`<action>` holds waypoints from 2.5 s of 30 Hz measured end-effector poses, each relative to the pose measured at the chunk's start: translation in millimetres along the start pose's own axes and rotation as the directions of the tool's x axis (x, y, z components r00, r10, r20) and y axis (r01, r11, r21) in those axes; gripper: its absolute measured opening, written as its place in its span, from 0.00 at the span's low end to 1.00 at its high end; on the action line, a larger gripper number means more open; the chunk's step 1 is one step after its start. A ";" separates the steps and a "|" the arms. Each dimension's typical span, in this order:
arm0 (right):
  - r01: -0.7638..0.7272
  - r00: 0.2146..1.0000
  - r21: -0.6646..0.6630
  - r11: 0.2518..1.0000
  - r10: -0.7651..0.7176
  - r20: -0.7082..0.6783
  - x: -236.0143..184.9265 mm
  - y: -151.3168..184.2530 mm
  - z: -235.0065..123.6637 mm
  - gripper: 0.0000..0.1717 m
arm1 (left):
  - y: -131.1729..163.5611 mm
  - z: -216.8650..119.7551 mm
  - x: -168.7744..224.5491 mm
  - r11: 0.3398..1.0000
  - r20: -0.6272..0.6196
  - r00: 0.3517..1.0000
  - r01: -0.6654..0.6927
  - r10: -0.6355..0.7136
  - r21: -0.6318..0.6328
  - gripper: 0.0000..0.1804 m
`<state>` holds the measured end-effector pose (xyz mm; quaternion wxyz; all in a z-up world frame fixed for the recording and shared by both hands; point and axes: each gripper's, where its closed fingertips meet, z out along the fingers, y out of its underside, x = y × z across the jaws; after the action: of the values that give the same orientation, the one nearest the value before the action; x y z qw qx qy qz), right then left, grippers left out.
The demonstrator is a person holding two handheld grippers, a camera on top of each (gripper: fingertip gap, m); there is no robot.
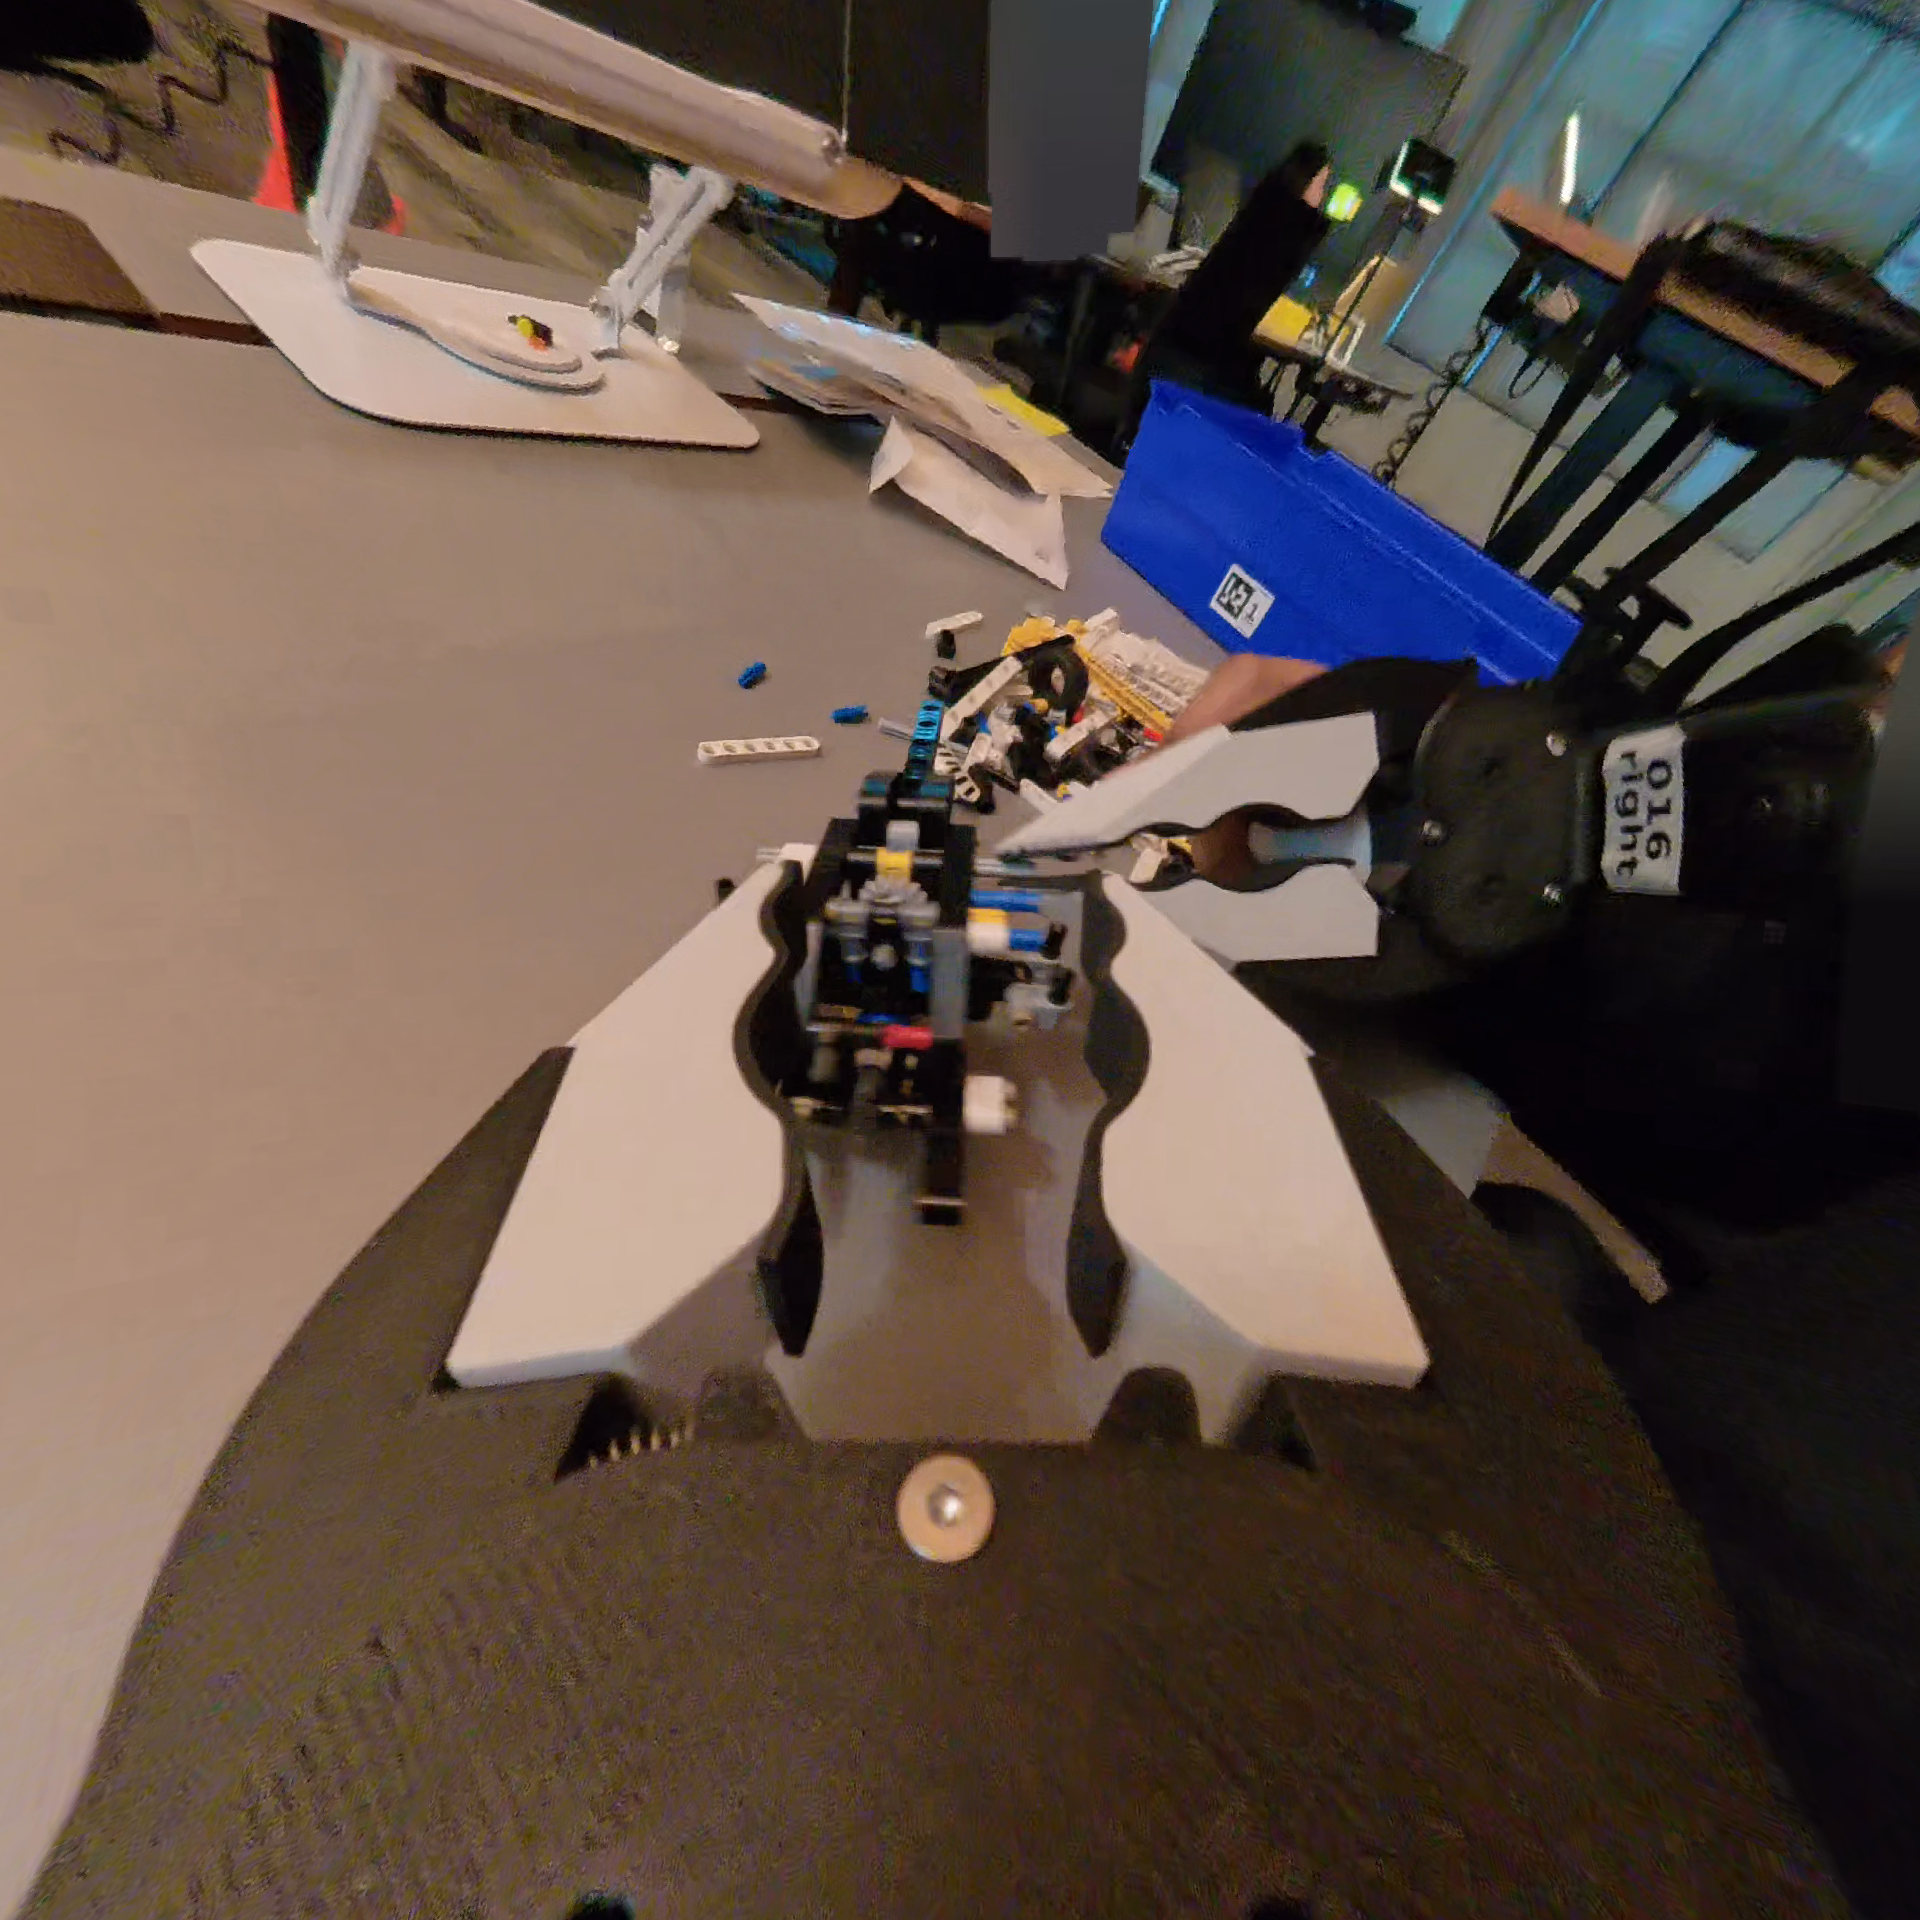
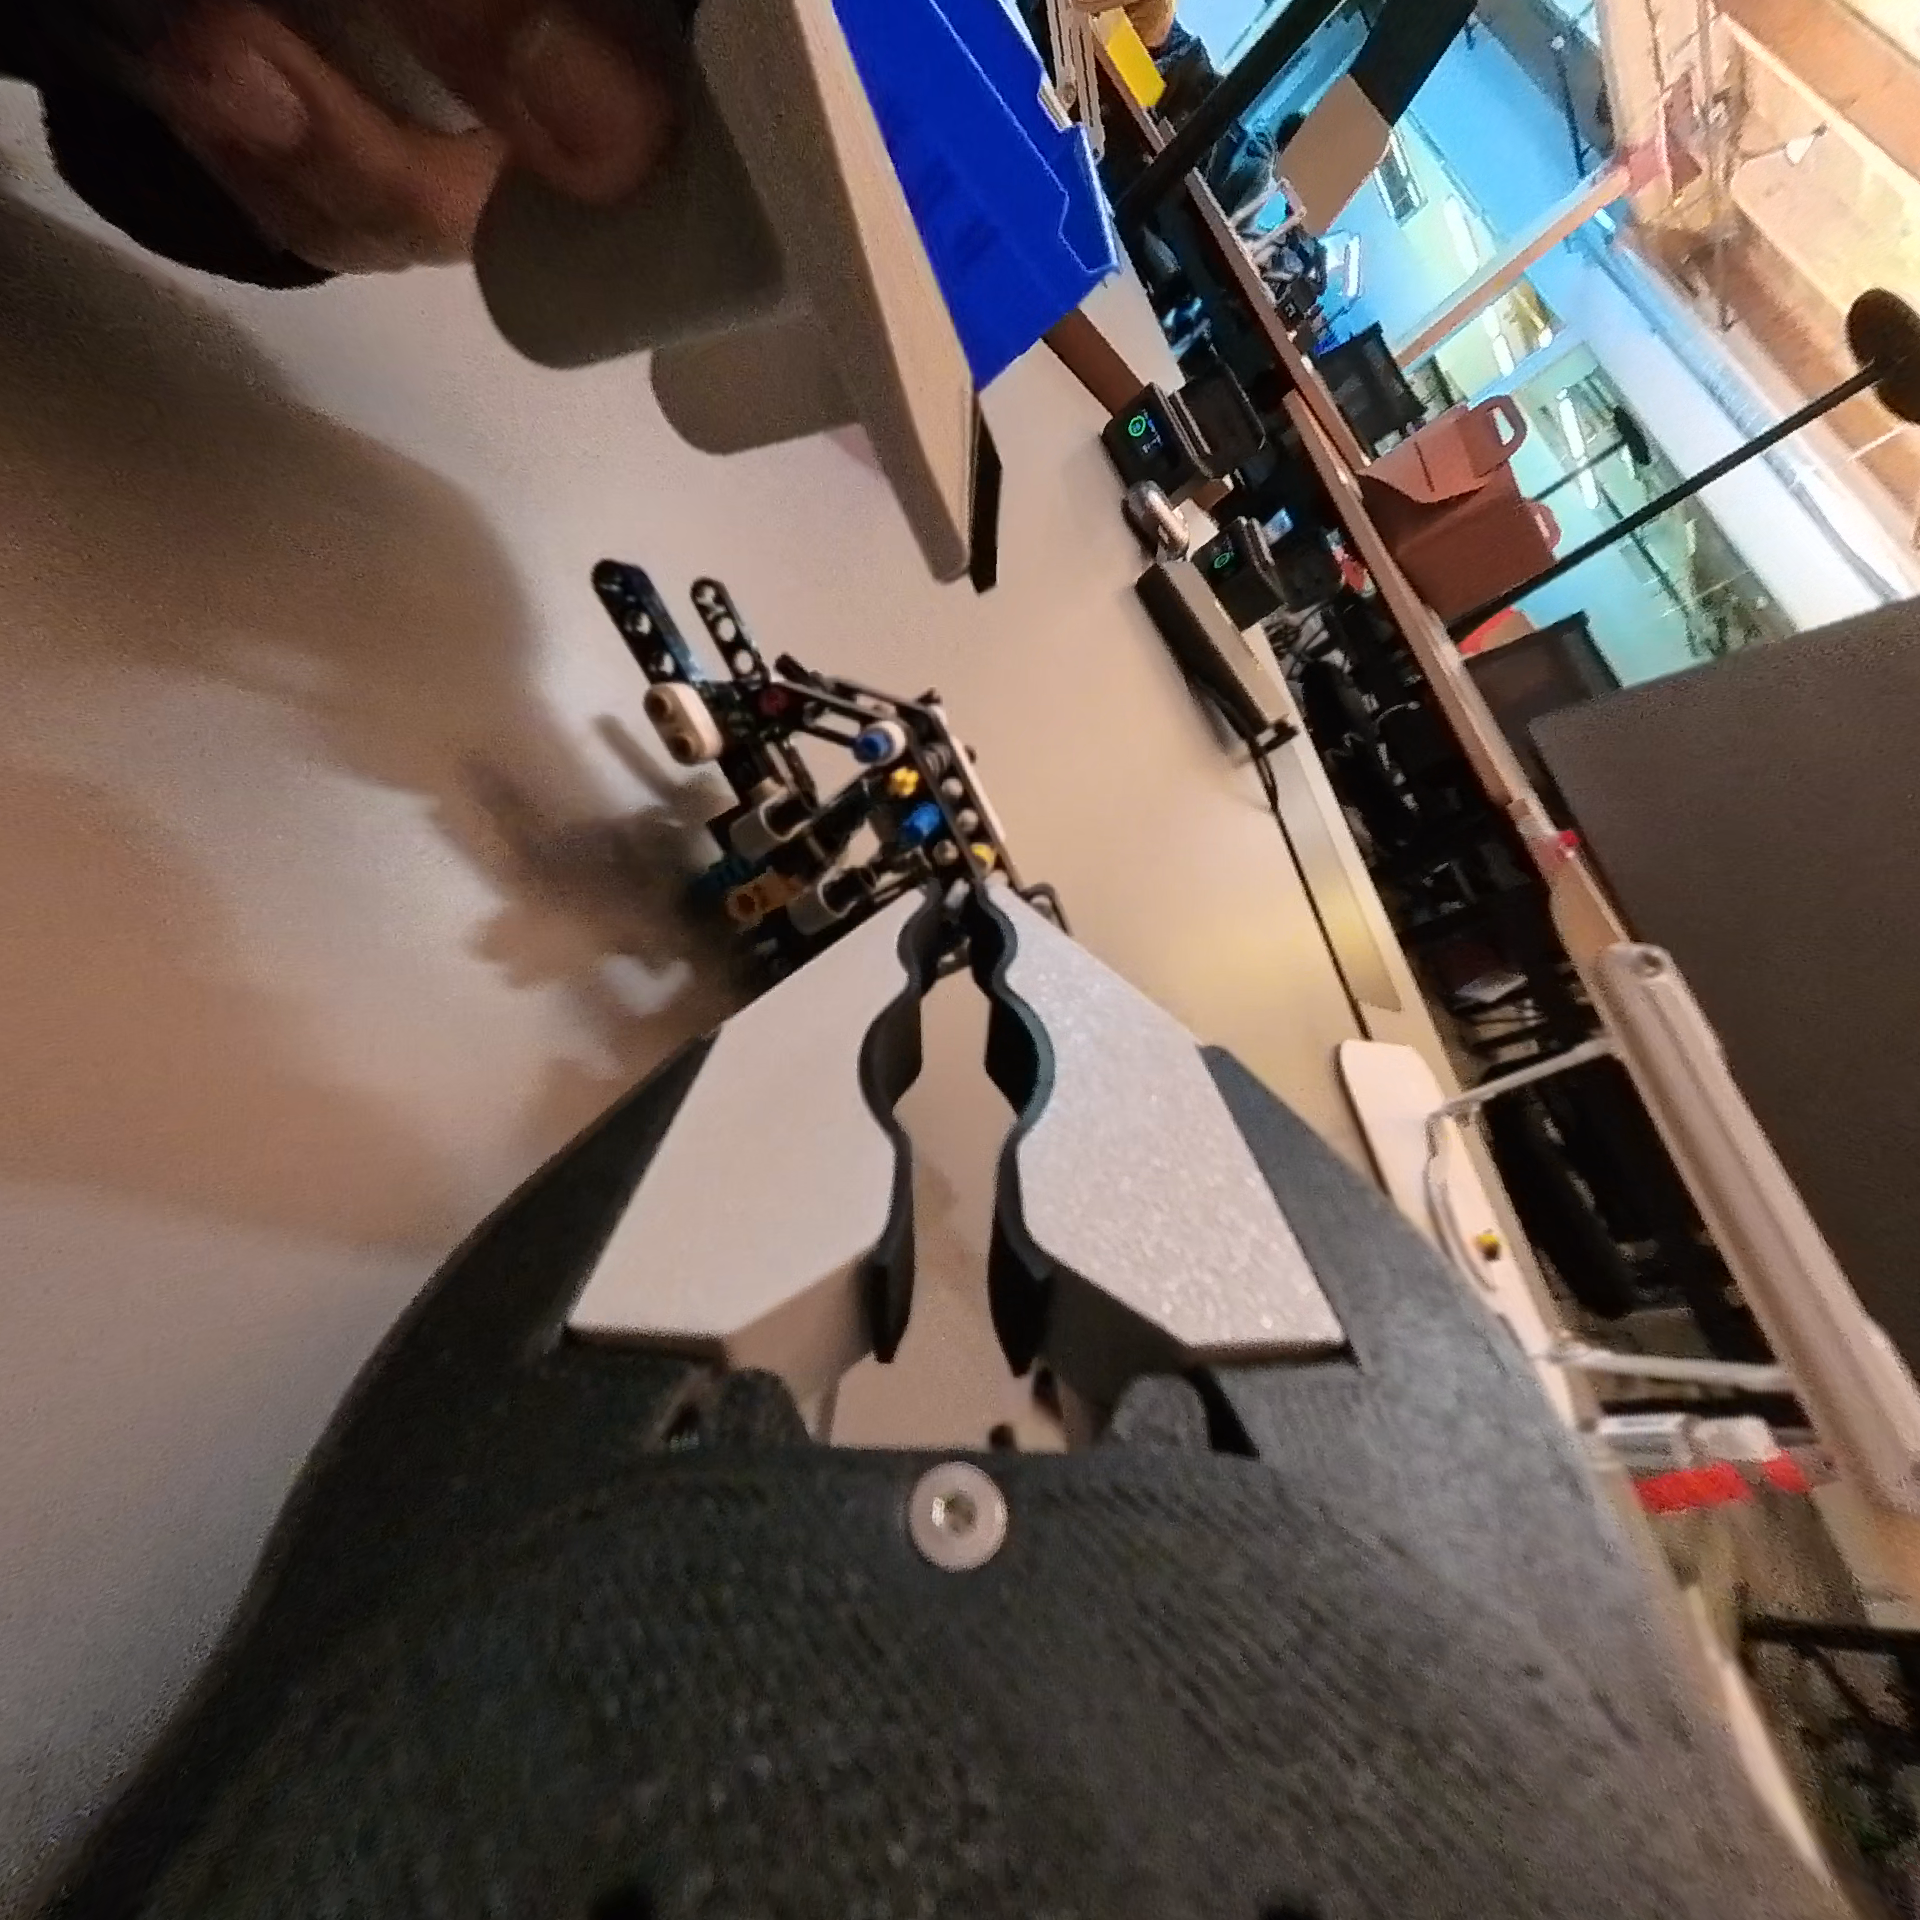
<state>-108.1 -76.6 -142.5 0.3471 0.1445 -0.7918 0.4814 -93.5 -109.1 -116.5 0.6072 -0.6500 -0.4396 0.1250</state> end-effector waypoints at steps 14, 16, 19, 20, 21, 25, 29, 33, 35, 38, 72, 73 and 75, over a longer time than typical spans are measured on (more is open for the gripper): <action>-0.169 0.986 -0.024 0.985 0.169 -0.019 -19.7 9.4 -25.6 0.02 | 28.8 35.2 4.6 0.953 0.155 0.960 -0.194 0.233 -0.233 0.44; -0.213 0.977 -0.031 0.977 0.212 -0.012 -20.5 9.7 -26.3 0.02 | 33.2 38.5 5.5 0.941 0.160 0.953 -0.211 0.258 -0.263 0.44; -0.279 0.960 -0.054 0.959 0.280 0.008 -22.4 11.0 -28.3 0.03 | 37.9 42.2 6.2 0.925 0.172 0.939 -0.241 0.299 -0.293 0.42; -0.305 0.952 -0.068 0.950 0.306 0.013 -23.3 12.0 -28.9 0.03 | 37.4 42.4 6.0 0.921 0.179 0.933 -0.253 0.313 -0.296 0.40; -0.336 0.941 -0.085 0.938 0.339 0.013 -23.8 13.5 -29.4 0.03 | 37.3 42.3 6.1 0.917 0.183 0.928 -0.262 0.325 -0.300 0.39; -0.547 0.828 -0.155 0.823 0.559 0.046 -27.3 18.4 -32.0 0.05 | 37.9 42.3 8.2 0.895 0.196 0.902 -0.313 0.385 -0.317 0.38; -0.755 0.623 -0.178 0.631 0.776 0.105 -28.5 18.8 -34.5 0.06 | 39.4 42.1 11.8 0.873 0.218 0.869 -0.366 0.445 -0.324 0.38; -0.828 0.501 -0.205 0.523 0.852 0.151 -30.8 18.6 -33.5 0.03 | 41.0 42.3 15.3 0.850 0.223 0.842 -0.409 0.492 -0.333 0.38; -0.833 0.488 -0.212 0.511 0.859 0.155 -31.4 18.5 -32.4 0.03 | 40.9 42.1 15.3 0.850 0.220 0.842 -0.412 0.493 -0.327 0.38; -0.823 0.494 -0.241 0.514 0.858 0.144 -36.3 20.2 -28.6 0.01 | 40.5 42.8 19.2 0.853 0.201 0.848 -0.420 0.491 -0.309 0.37; -0.671 0.719 -0.218 0.708 0.694 0.038 -29.5 23.7 -24.5 0.05 | 21.2 40.3 11.3 0.747 0.185 0.752 -0.528 0.633 -0.404 0.08; -0.675 0.715 -0.220 0.705 0.698 0.040 -29.7 23.7 -24.2 0.03 | 23.4 40.3 13.0 0.750 0.169 0.764 -0.523 0.623 -0.404 0.05; -0.676 0.713 -0.231 0.700 0.700 0.037 -29.6 25.1 -22.9 0.02 | 24.5 40.6 14.2 0.759 0.163 0.775 -0.513 0.610 -0.400 0.05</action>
<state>-91.6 -47.5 -172.8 0.1057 -0.1687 -0.8520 0.4842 -103.2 -68.2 -142.7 0.3523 -0.8203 -0.3185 0.3185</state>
